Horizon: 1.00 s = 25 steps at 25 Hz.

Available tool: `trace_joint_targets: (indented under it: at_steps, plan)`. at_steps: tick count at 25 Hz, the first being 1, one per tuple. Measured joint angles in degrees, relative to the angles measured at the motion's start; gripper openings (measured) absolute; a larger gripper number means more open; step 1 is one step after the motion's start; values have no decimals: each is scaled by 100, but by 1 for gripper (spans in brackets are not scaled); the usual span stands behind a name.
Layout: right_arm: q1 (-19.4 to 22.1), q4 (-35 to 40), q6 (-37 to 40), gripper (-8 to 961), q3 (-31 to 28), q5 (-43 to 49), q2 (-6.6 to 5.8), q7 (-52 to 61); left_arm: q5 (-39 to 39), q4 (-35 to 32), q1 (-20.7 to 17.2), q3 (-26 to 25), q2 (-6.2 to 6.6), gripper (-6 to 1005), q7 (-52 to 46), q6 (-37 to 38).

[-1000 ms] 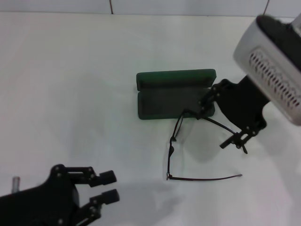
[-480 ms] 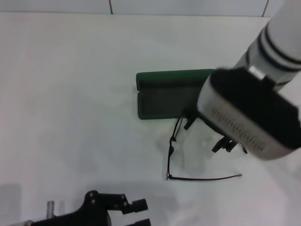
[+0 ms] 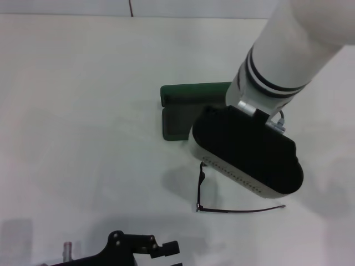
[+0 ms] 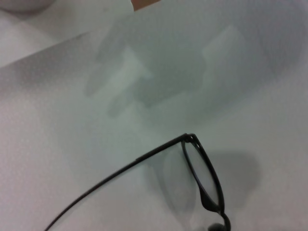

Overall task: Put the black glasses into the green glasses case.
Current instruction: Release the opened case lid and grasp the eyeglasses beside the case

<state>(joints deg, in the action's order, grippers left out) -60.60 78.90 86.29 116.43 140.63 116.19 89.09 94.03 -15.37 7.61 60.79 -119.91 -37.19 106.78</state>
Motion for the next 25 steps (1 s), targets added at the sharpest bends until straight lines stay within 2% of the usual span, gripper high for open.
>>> trace_joint_targets:
  at_steps: [9, 18, 25]
  plan:
    - [-134, -661, -744, 683, 643, -162, 0, -104, -35, 29, 96, -5, -23, 246, 3, -181]
    - [-194, -791, -1007, 673, 714, -529, 0, -340, -46, 273, 262, -17, -18, 242, 7, -325]
    - [-172, -1012, -1431, 666, 1062, -613, 0, -409, -46, 302, 283, -7, -26, 239, 10, -380]
